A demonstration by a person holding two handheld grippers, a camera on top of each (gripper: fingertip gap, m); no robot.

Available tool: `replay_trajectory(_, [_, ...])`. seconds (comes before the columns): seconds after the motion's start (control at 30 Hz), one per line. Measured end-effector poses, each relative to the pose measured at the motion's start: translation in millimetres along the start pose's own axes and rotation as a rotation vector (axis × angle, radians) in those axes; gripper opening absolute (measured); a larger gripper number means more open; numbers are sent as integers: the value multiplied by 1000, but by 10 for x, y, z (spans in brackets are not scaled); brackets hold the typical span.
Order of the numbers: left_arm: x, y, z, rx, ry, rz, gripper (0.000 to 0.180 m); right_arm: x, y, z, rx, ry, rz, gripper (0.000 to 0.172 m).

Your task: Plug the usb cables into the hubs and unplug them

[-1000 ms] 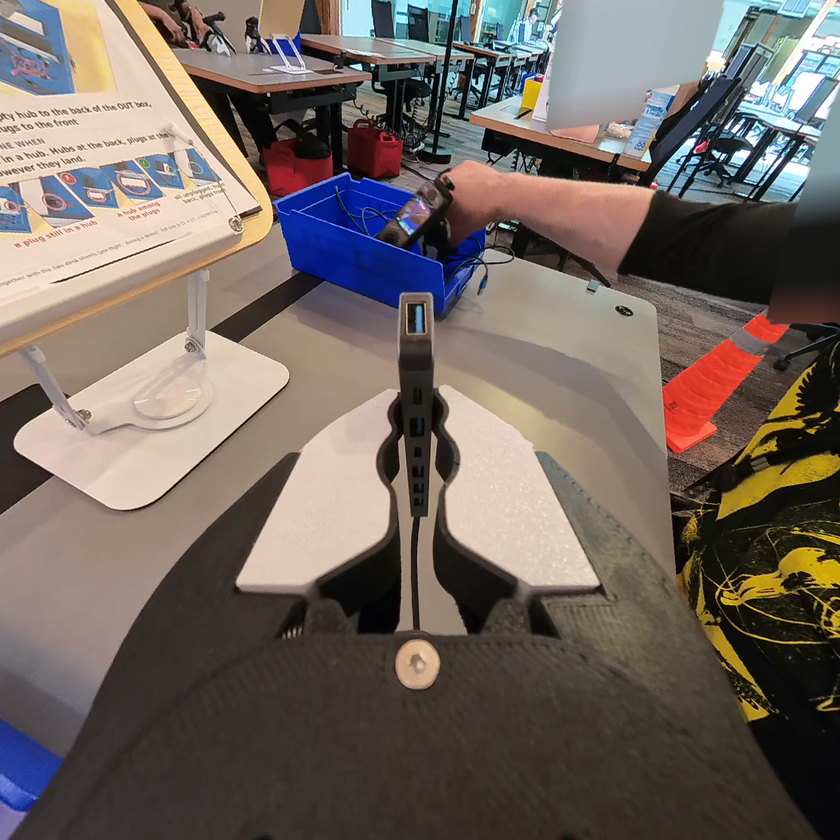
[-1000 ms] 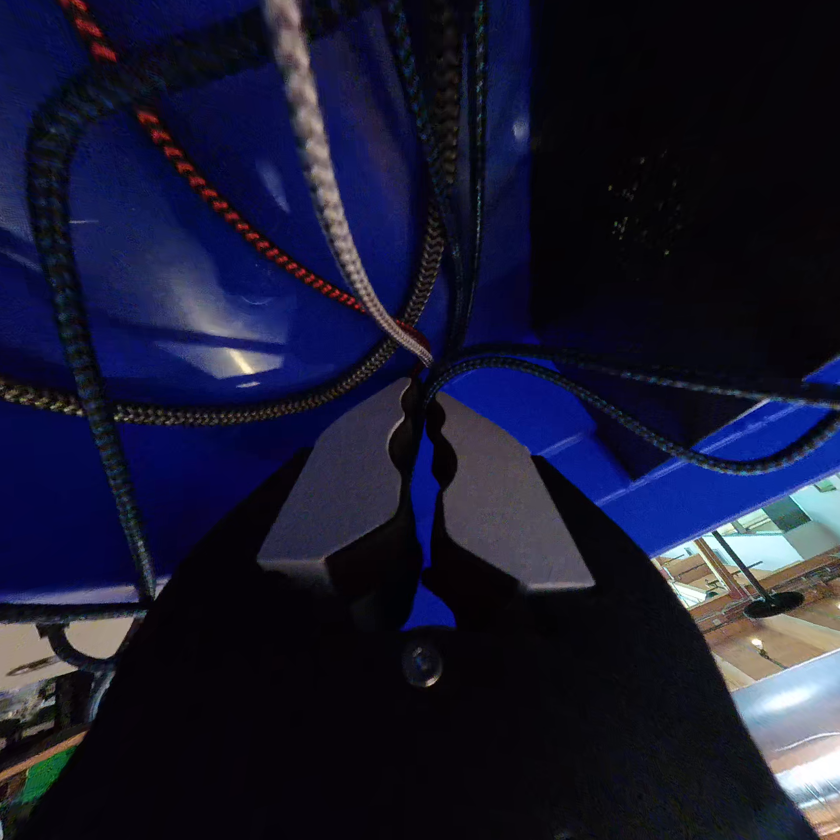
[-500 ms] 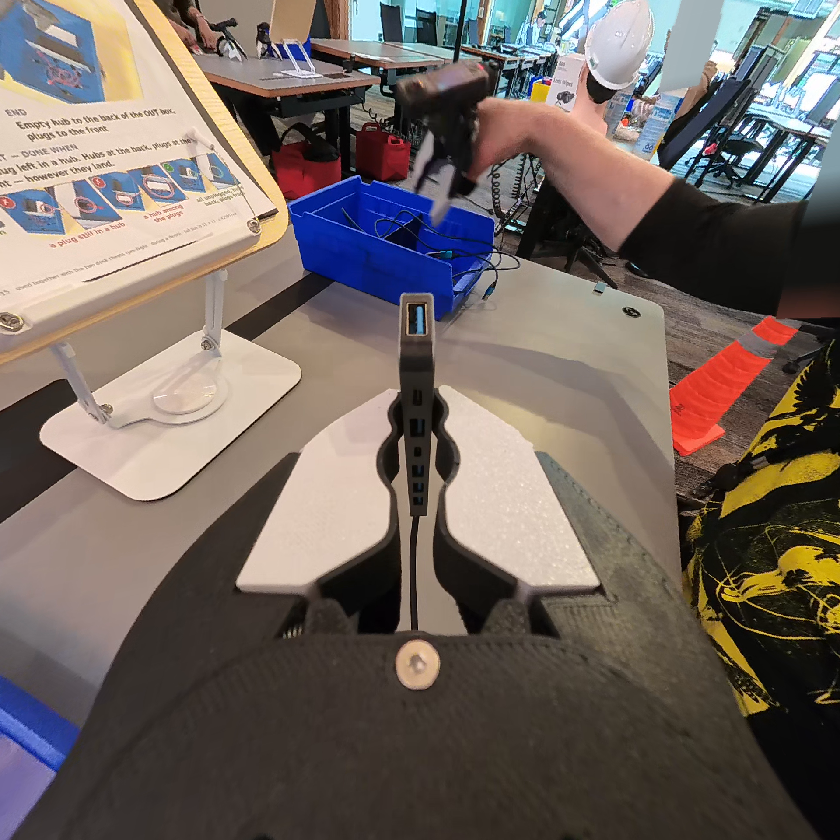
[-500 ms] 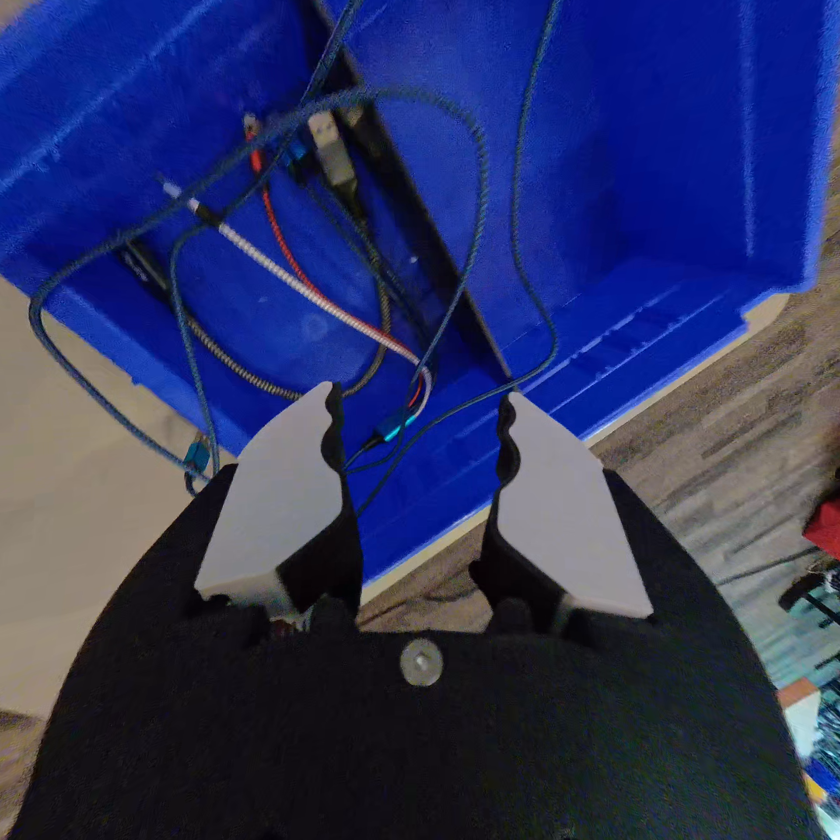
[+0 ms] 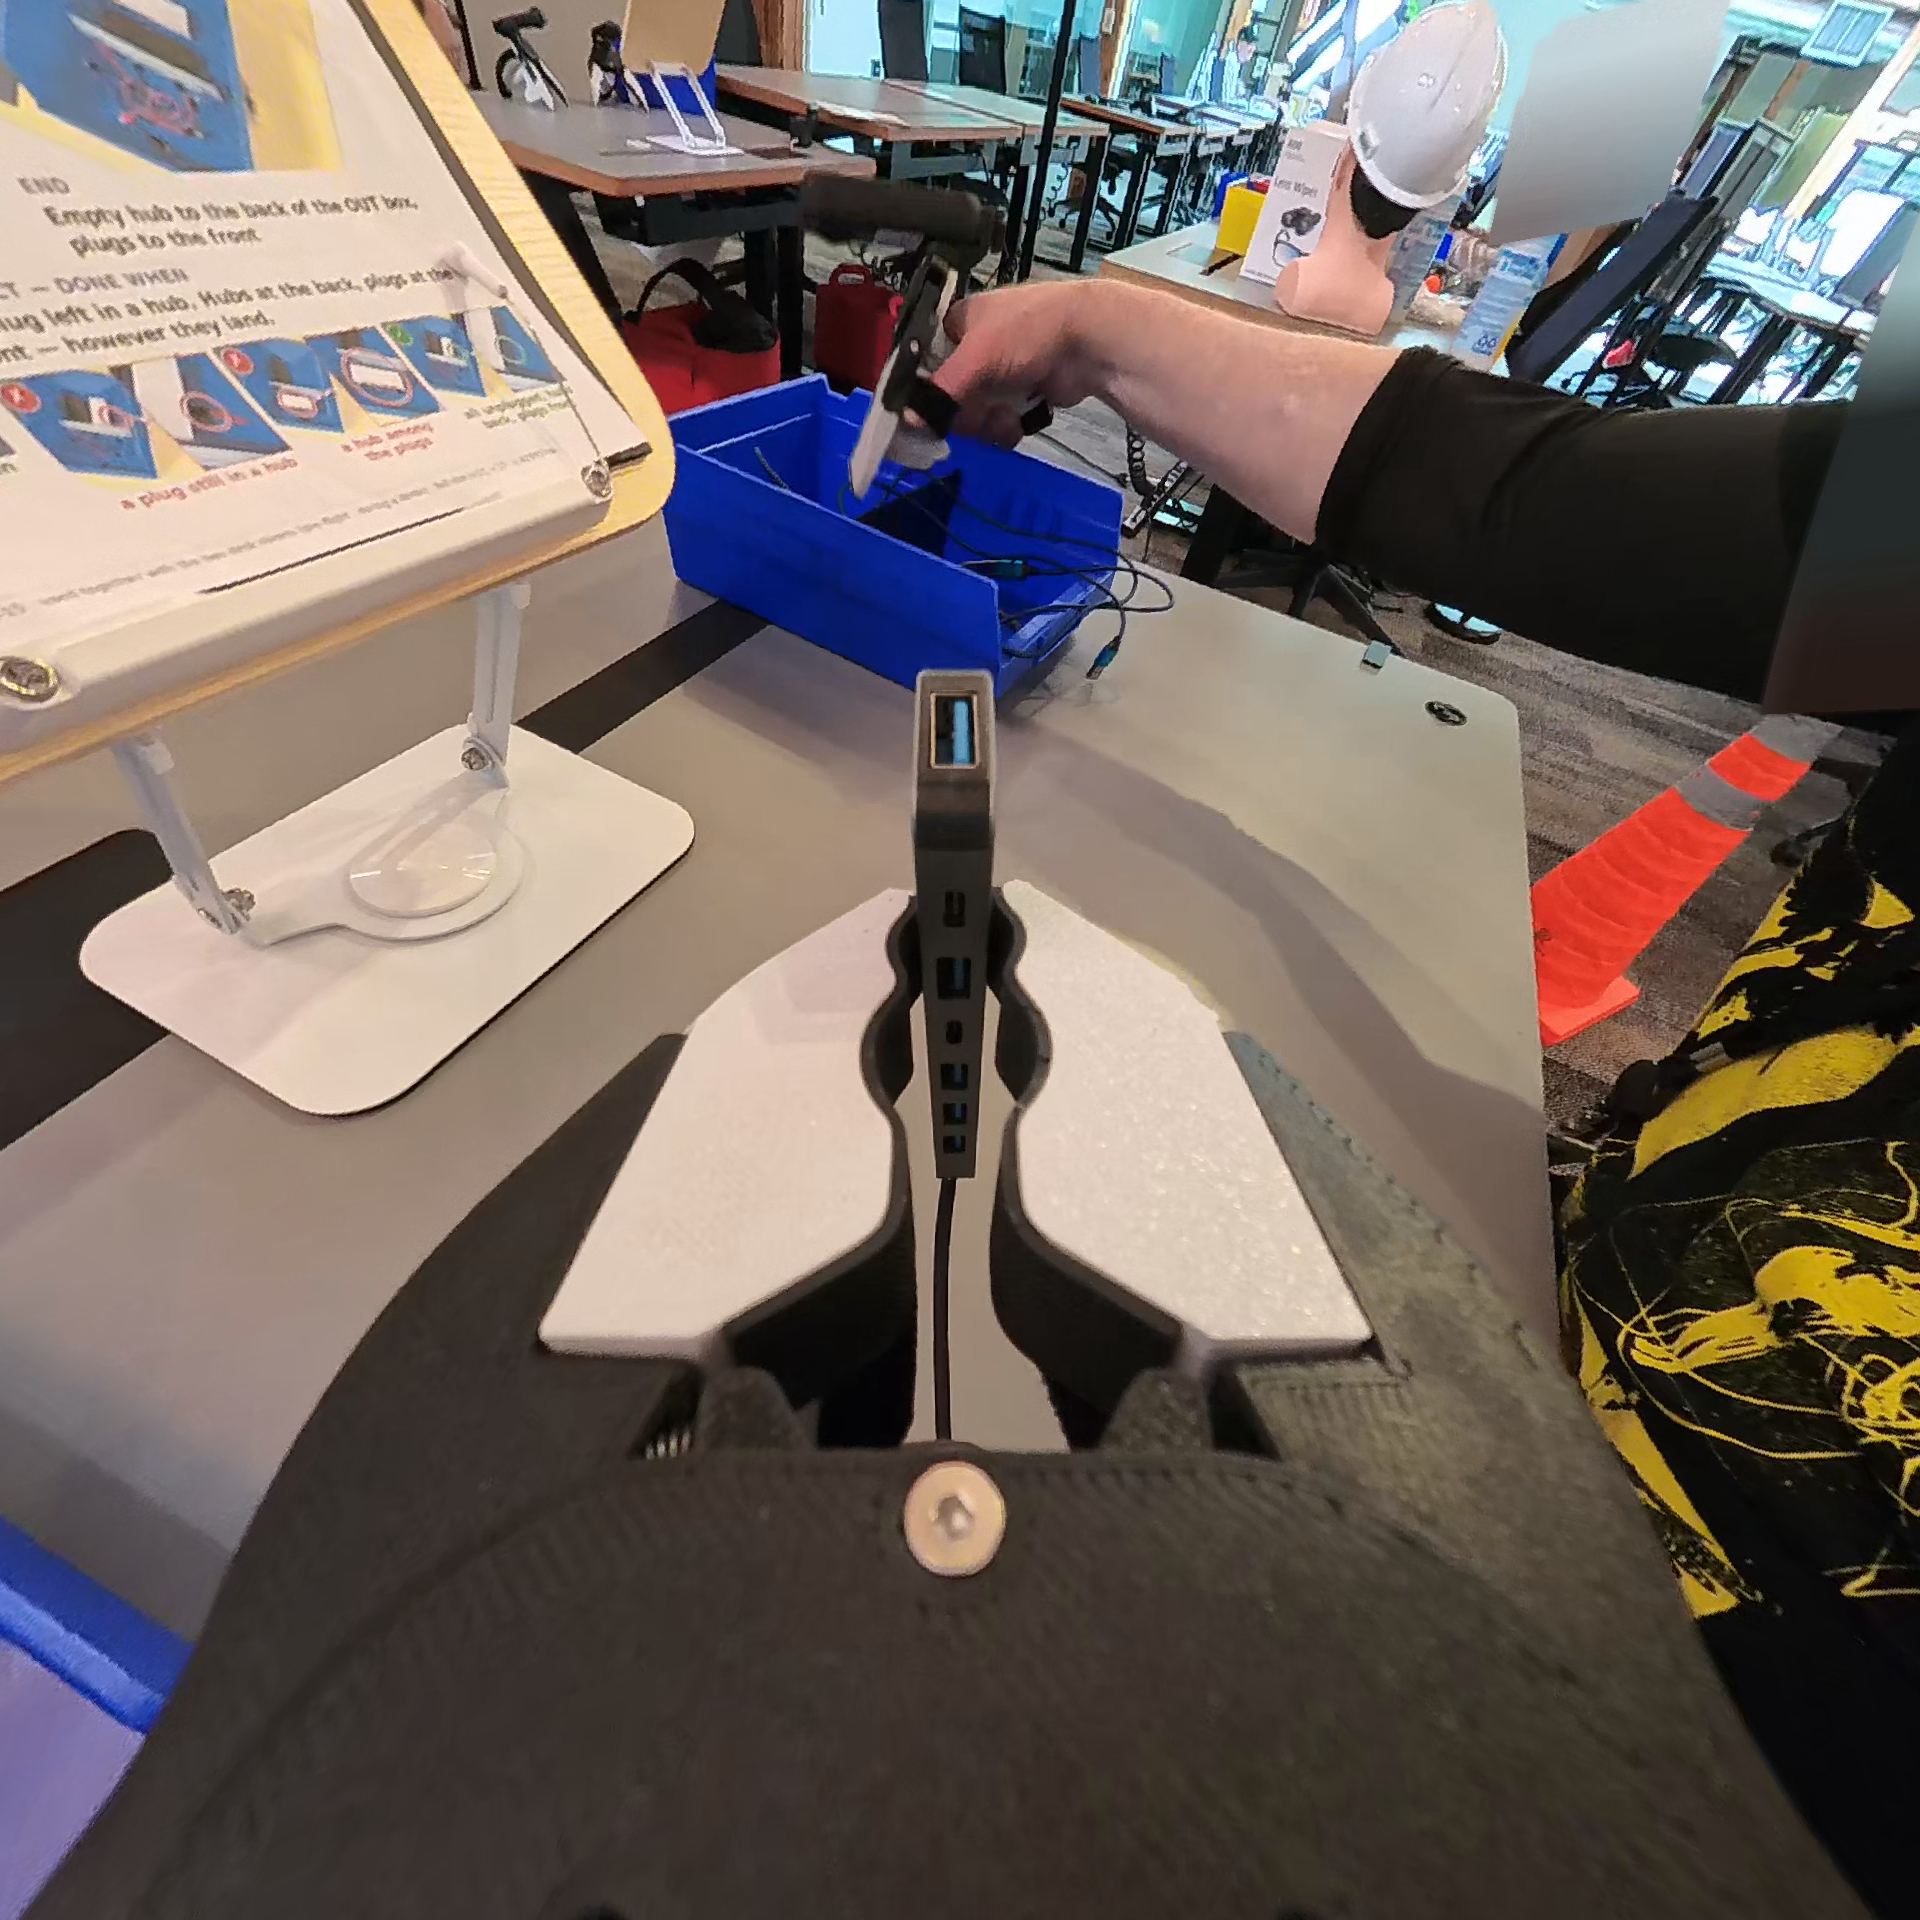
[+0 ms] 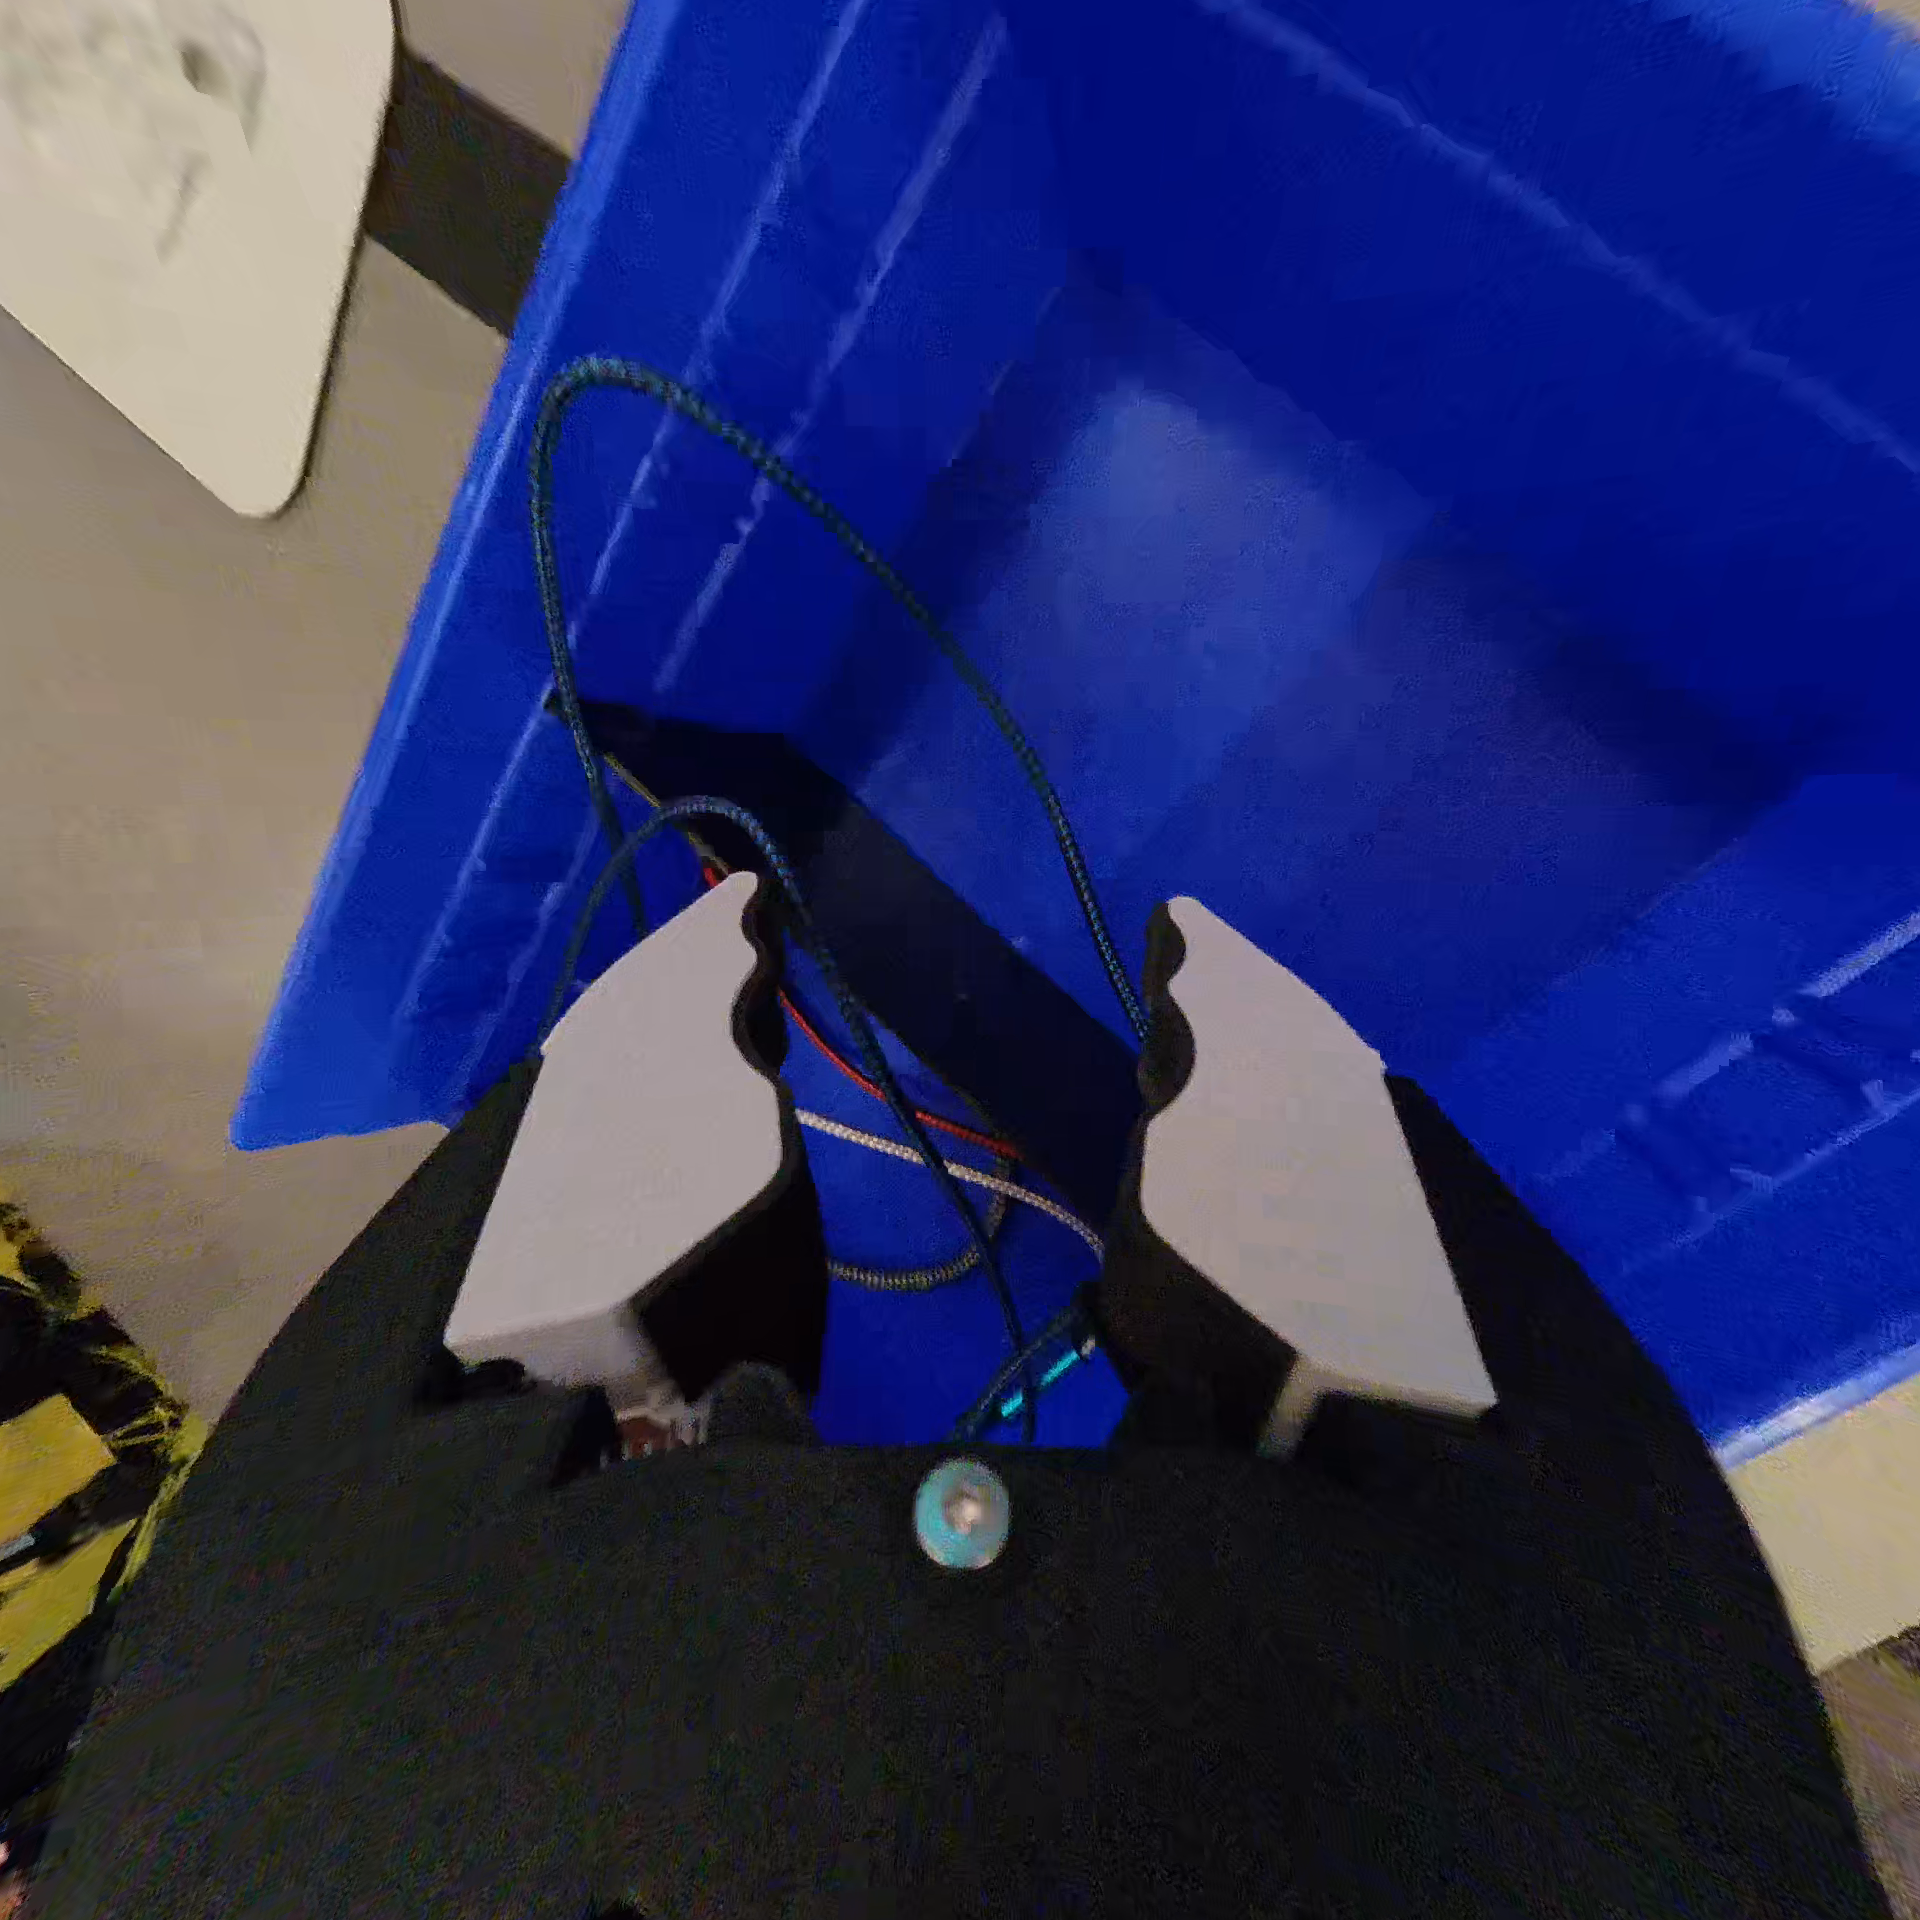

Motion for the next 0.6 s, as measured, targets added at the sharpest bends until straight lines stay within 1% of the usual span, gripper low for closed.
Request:
replay_trajectory(0.07, [-21, 16, 2, 2, 4, 5, 11, 46, -47, -18, -40, -19, 19, 66])
replay_trajectory(0.17, [-37, 32, -4, 2, 6, 10, 11, 37, 7, -112, -109, 44, 133, 72])
replay_trajectory(0.2, [-44, 37, -10, 2, 9, 11, 11, 43, 32, -153, -119, 66, 150, 70])
replay_trajectory(0.3, [-61, 38, -29, 0, 14, 14, 11, 55, 3, -306, -186, 138, 177, 72])
replay_trajectory(0.33, [-66, 34, -33, -2, 16, 14, 11, 54, -28, -350, -213, 163, 176, 69])
replay_trajectory(0.37, [-70, 31, -36, -3, 18, 13, 11, 80, -36, -373, -219, 166, 164, 62])
replay_trajectory(0.4, [-73, 33, -35, -2, 20, 12, 11, 115, -38, -384, -215, 158, 143, 41])
replay_trajectory(0.43, [-73, 32, -34, -2, 21, 12, 11, 111, -71, -397, -234, 174, 133, 16])
replay_trajectory(0.5, [-71, 38, -26, -2, 18, 13, 11, 26, -127, -432, -269, 236, 172, 4])
replay_trajectory(0.53, [-72, 42, -20, -1, 18, 13, 11, 19, -128, -429, -272, 236, 184, 4])
replay_trajectory(0.6, [-78, 55, -2, 2, 17, 15, 11, 155, -135, -319, -302, 128, 168, 4])
Point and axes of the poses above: each gripper's, where its closed fingertips meet, z back along the fingers, x out of its top, y = z × x across the jaws, the point moved 1 cm from there along z, back along the fingers, and after that the axes turned 14 degrees about -x, right-handed, at the moved point
